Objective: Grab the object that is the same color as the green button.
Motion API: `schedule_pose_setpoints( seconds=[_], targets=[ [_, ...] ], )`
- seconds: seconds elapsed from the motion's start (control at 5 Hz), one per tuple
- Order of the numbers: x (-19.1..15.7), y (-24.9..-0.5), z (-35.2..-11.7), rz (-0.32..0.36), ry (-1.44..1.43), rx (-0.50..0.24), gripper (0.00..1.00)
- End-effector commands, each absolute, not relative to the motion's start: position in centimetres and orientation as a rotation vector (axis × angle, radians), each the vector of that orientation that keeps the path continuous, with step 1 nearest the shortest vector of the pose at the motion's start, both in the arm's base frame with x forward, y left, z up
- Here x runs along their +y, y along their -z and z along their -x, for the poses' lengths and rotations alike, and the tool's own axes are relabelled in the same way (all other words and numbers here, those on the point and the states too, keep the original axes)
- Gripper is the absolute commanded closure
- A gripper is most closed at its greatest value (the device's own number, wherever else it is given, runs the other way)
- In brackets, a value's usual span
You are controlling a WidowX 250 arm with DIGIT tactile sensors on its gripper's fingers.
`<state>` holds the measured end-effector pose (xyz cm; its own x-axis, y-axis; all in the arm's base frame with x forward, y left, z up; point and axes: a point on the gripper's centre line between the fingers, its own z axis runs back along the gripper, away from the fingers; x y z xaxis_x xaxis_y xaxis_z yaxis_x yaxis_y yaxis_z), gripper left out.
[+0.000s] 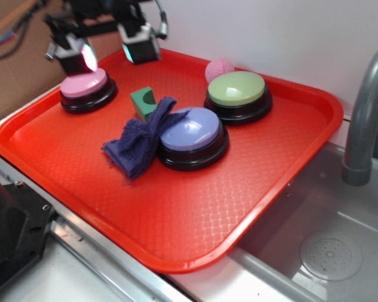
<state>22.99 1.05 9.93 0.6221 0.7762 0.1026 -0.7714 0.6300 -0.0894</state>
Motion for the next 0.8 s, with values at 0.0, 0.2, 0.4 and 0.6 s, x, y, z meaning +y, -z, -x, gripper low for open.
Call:
schedule_pose_setpoints(
  seconds=[0.0, 0.2, 0.4, 0.6],
  targets=[
    [4.4, -5.3, -26.4, 0.013, -1.161, -0.227, 0.0],
    [4.5, -2.8, -27.0, 0.007, -1.203, -0.15, 0.0],
    [4.7, -2.5, -26.7, 0.056, -1.217, -0.166, 1.0],
    [4.6, -2.9, -26.3, 0.07, -1.206, -0.164, 1.0]
  ],
)
